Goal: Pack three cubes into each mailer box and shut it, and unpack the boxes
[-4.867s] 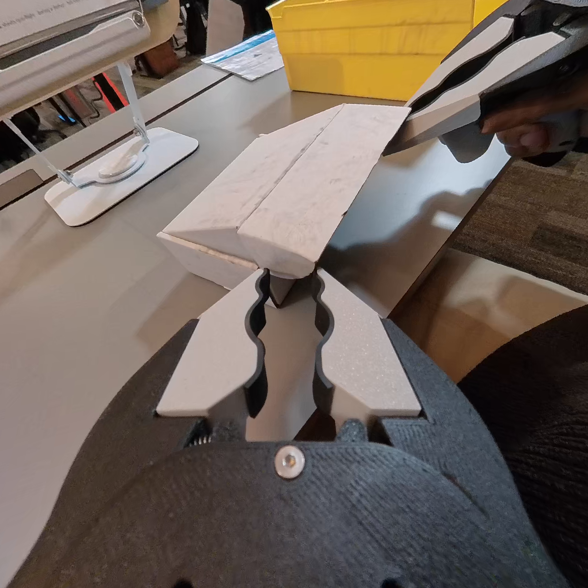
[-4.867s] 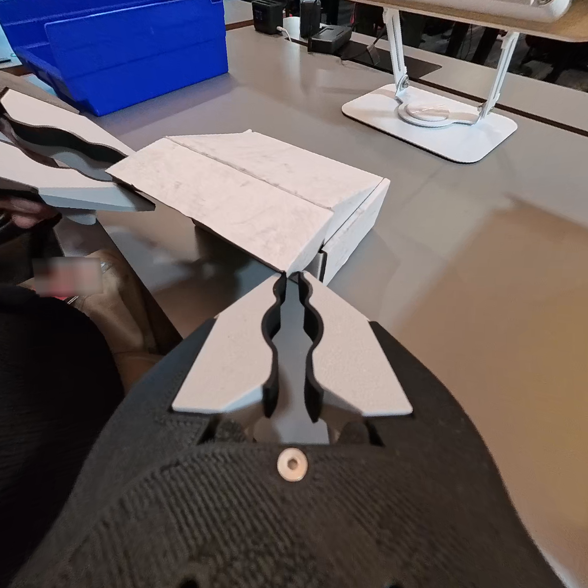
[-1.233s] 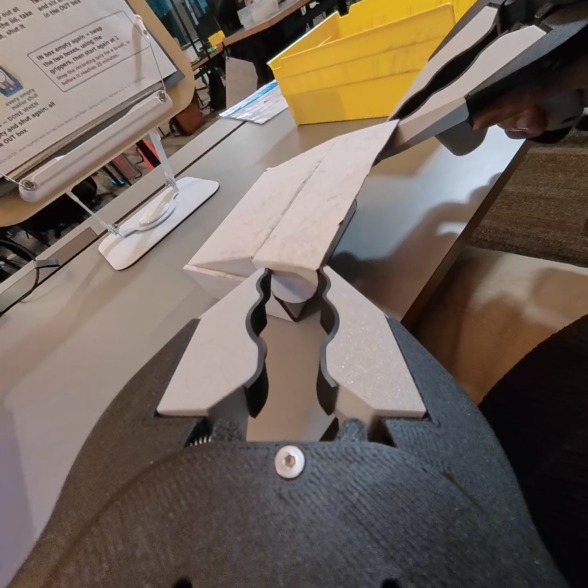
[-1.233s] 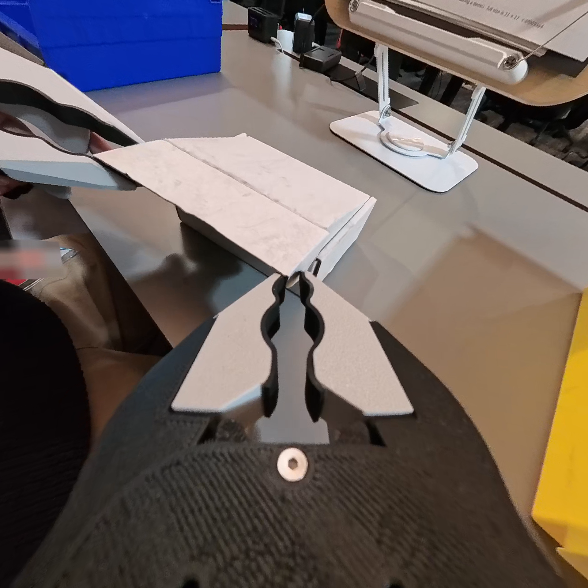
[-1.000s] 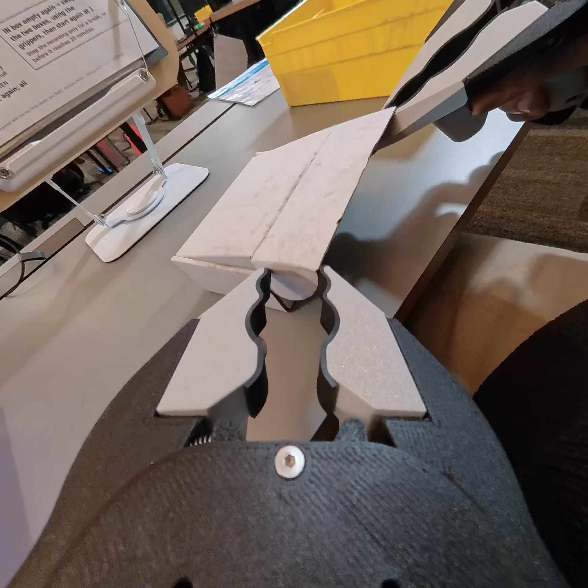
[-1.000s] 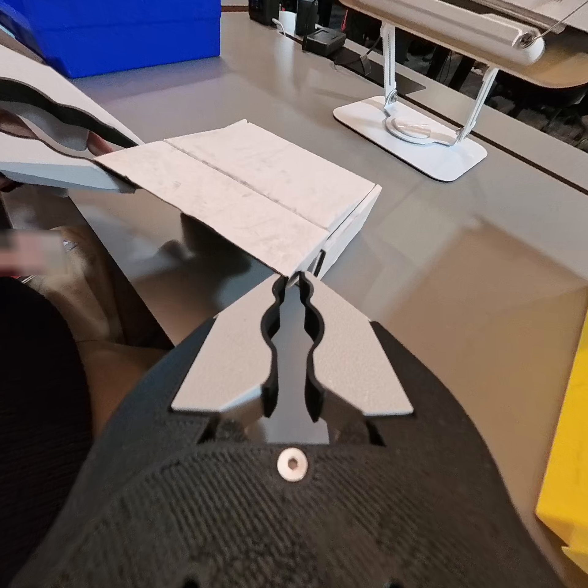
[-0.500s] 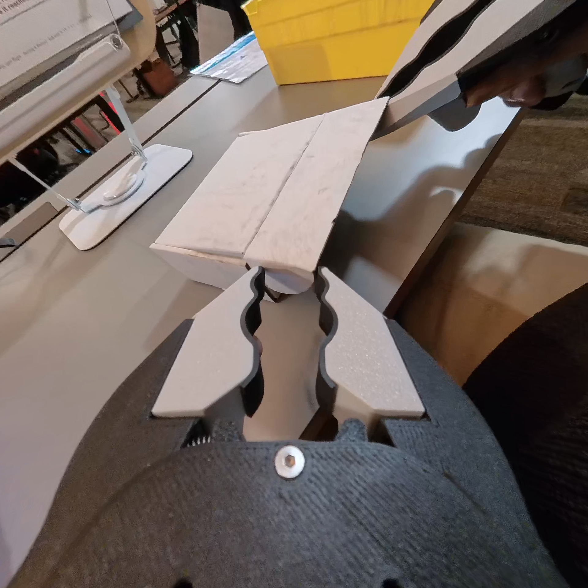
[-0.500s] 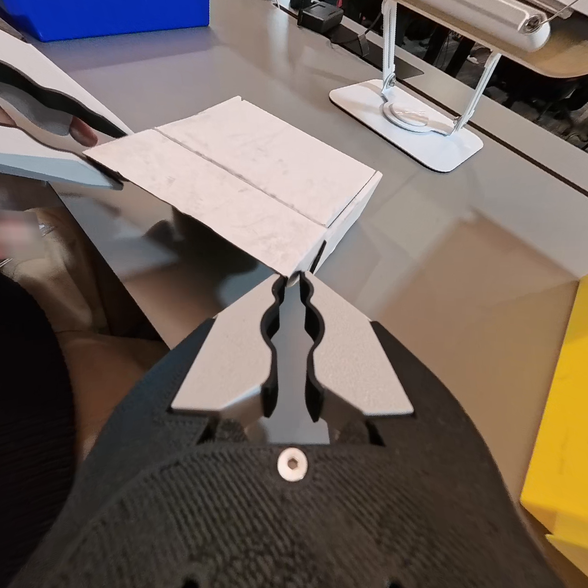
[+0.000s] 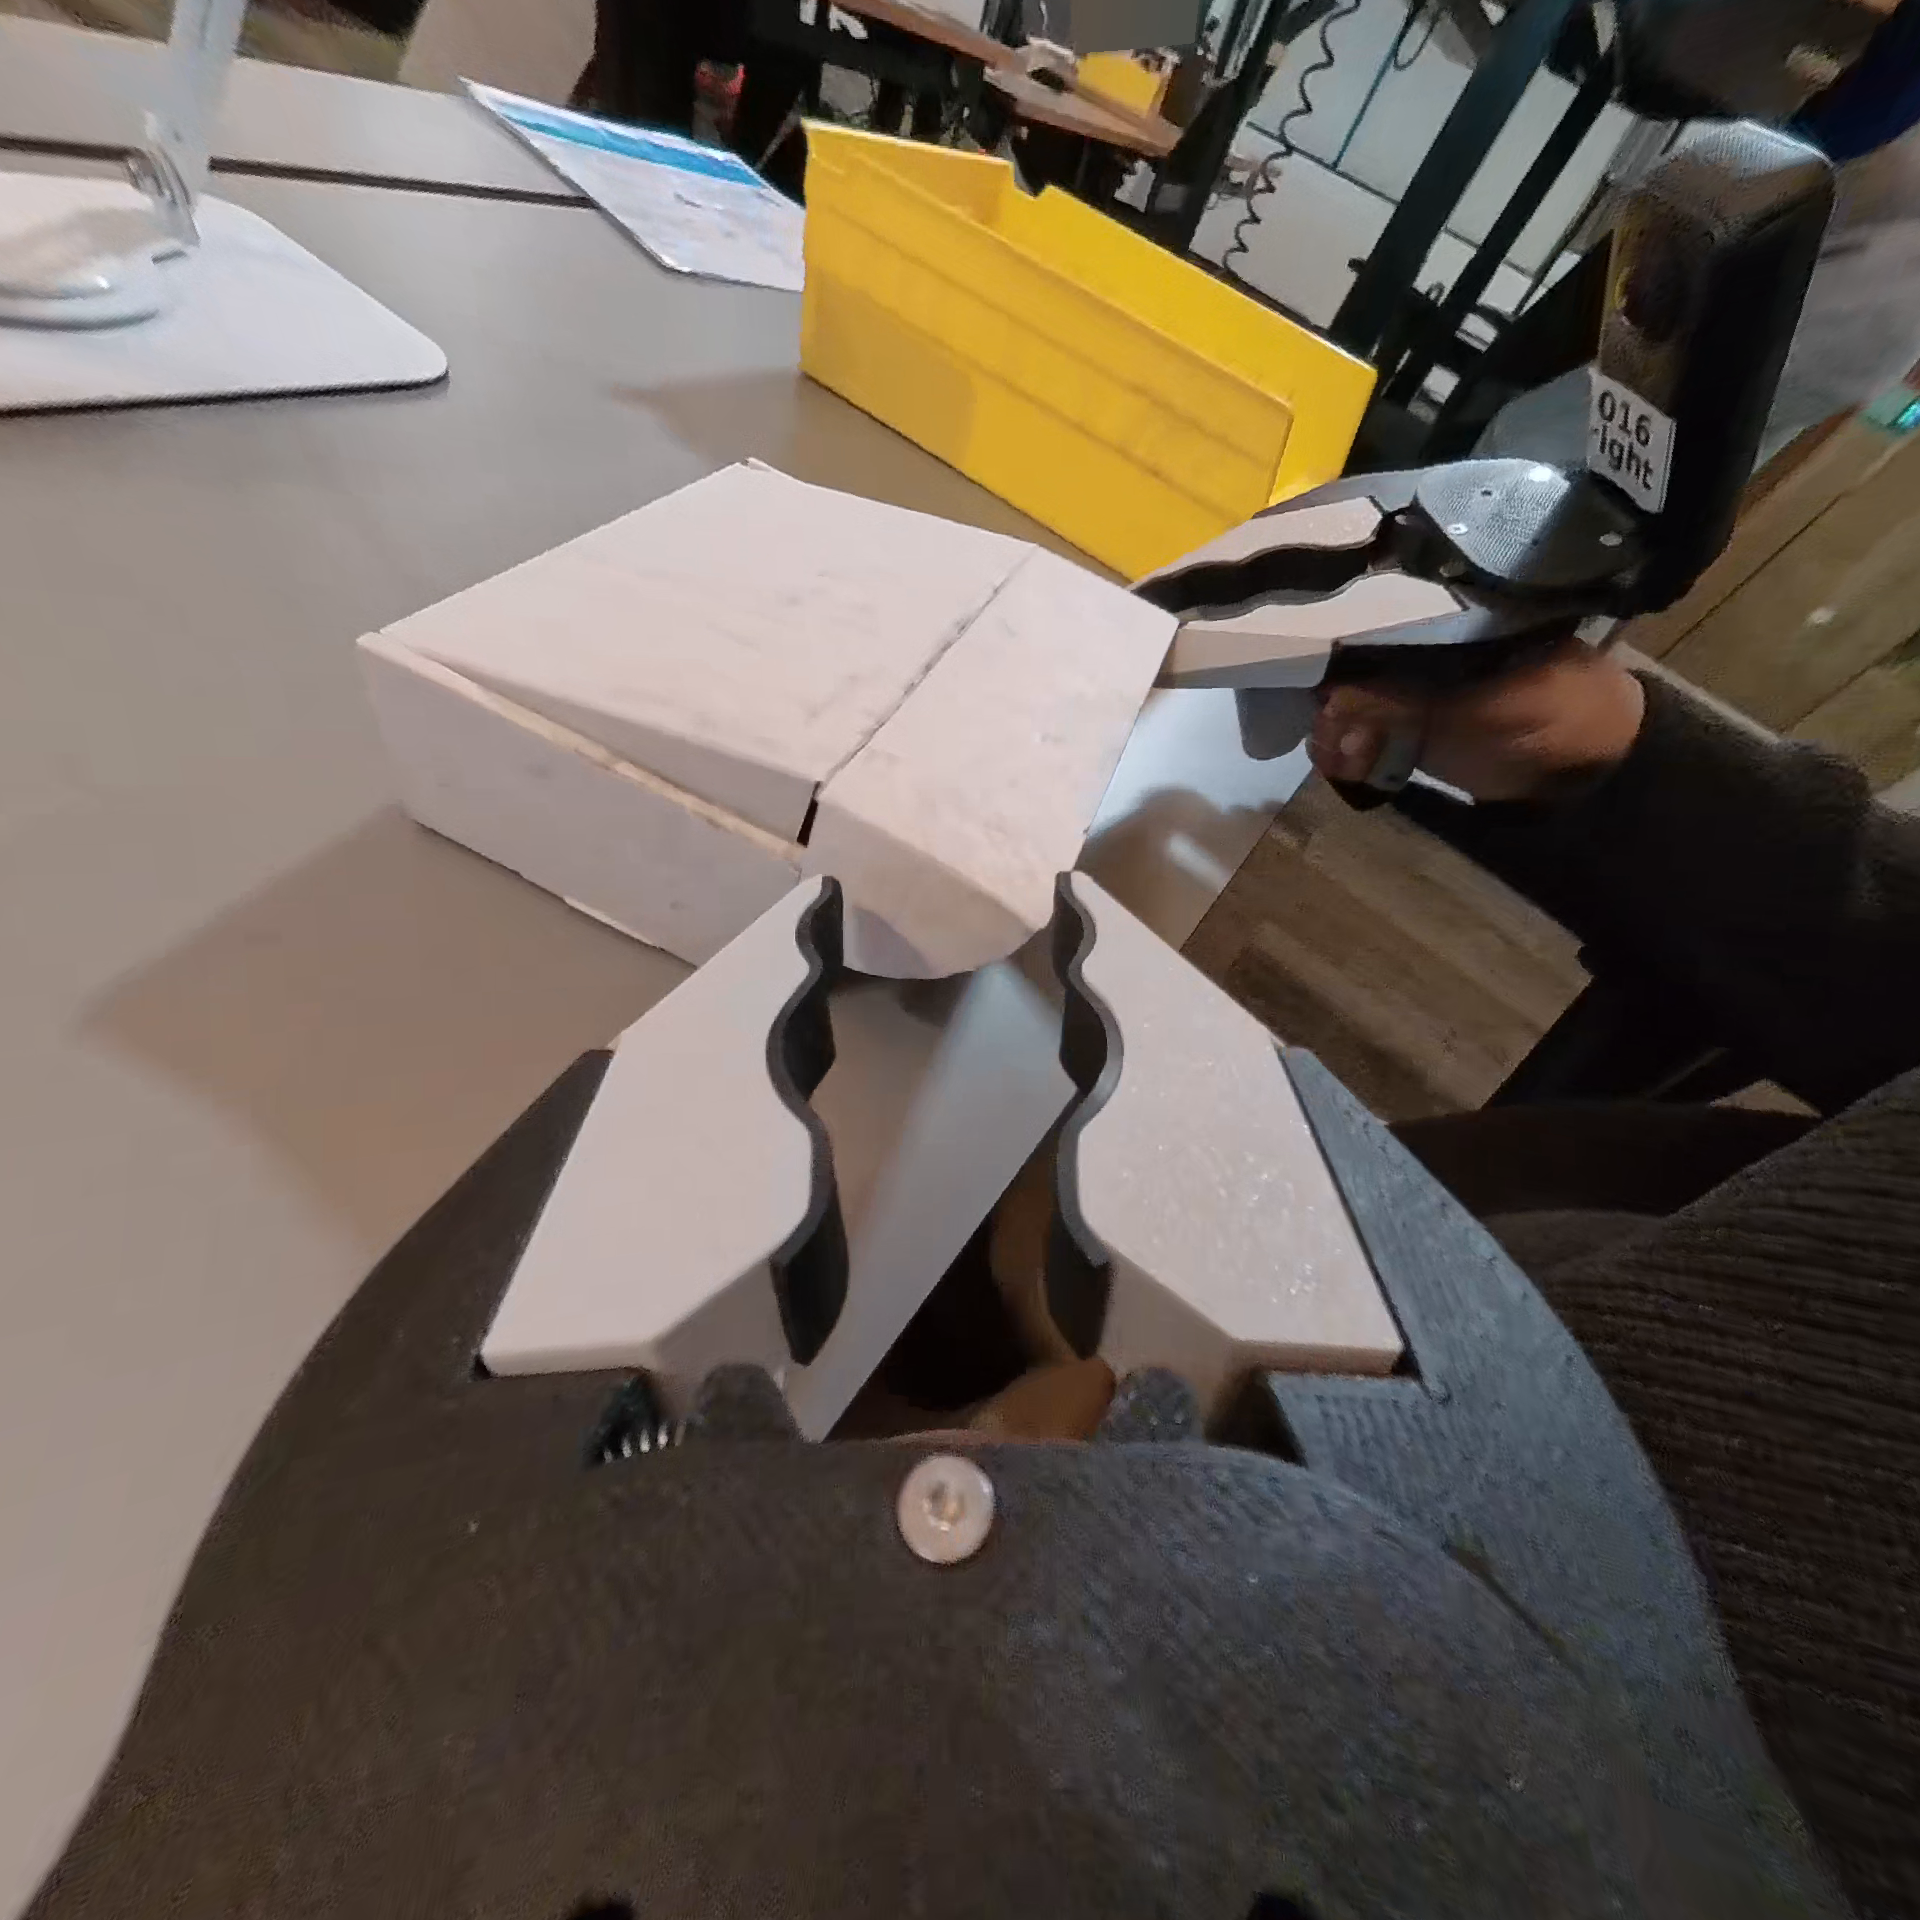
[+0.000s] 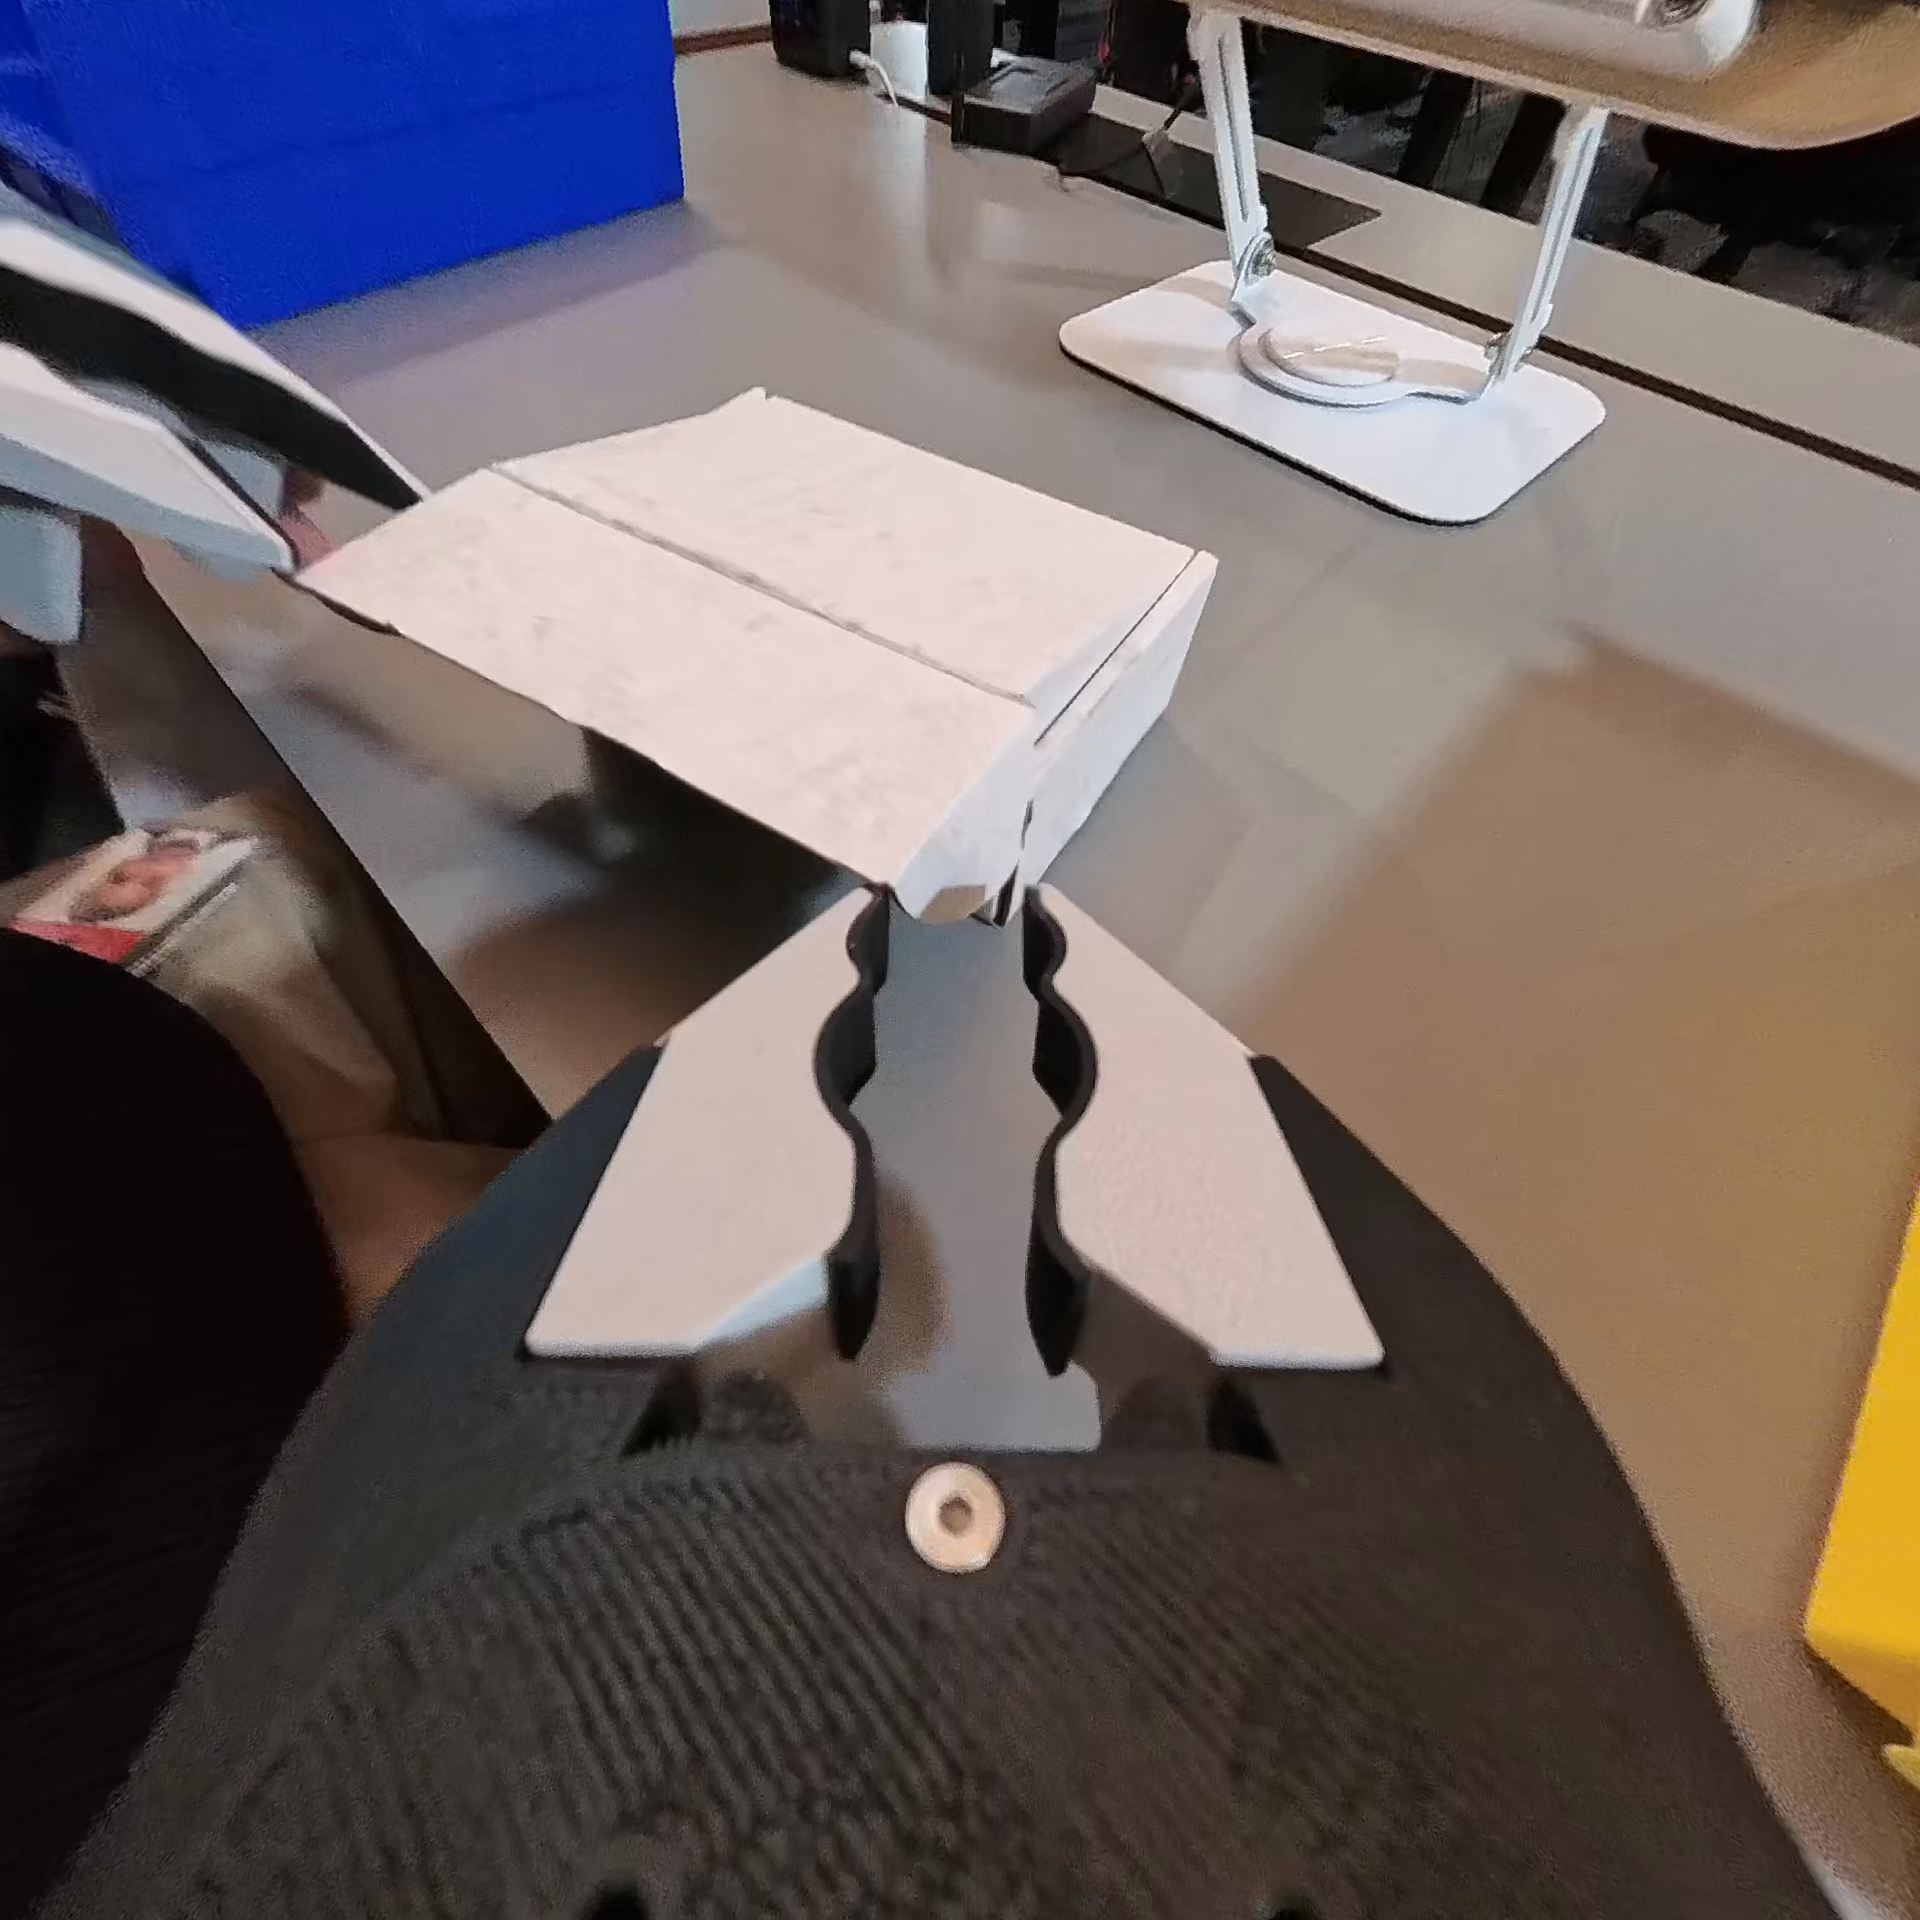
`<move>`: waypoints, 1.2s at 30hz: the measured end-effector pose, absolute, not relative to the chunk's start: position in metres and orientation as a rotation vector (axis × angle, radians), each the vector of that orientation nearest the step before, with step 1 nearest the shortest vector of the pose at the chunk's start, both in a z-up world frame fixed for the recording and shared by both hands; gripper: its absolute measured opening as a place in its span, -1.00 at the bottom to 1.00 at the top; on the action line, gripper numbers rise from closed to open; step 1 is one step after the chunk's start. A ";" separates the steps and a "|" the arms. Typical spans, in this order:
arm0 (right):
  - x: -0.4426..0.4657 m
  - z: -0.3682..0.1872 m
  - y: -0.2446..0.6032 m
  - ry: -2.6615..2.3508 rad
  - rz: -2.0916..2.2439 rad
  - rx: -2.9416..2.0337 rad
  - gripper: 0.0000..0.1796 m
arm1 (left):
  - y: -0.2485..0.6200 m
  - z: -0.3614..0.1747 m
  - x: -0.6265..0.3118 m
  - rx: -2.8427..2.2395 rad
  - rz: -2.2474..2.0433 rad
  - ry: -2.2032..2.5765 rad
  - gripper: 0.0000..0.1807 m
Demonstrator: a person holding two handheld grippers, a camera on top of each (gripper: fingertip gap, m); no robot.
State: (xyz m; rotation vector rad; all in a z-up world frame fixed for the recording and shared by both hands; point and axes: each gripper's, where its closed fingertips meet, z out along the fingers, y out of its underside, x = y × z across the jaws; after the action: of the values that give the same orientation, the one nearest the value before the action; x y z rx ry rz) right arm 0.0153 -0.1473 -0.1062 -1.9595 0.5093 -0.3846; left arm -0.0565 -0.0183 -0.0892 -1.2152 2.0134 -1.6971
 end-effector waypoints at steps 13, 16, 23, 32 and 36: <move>0.011 -0.102 -0.146 0.552 -0.220 -1.917 -0.57 | -0.025 -0.097 -0.054 -1.350 -1.778 2.023 -0.50; 0.006 -0.101 -0.143 0.530 -0.160 -1.911 -0.56 | -0.026 -0.100 -0.055 -1.354 -1.764 2.043 -0.51; -0.004 -0.106 -0.137 0.474 -0.100 -1.949 -0.40 | -0.026 -0.101 -0.055 -1.343 -1.744 2.055 -0.51; -0.012 -0.089 -0.138 0.440 -0.023 -1.850 -0.25 | -0.026 -0.101 -0.055 -1.341 -1.744 2.054 -0.51; -0.005 -0.081 -0.143 0.514 0.033 -1.773 -0.23 | -0.026 -0.101 -0.055 -1.340 -1.744 2.053 -0.51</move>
State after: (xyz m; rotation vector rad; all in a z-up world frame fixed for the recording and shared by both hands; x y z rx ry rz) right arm -0.0051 -0.1429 -0.0810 -1.7731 0.5139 0.0330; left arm -0.0552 -0.0261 -0.1010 -1.3403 2.0532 -1.7442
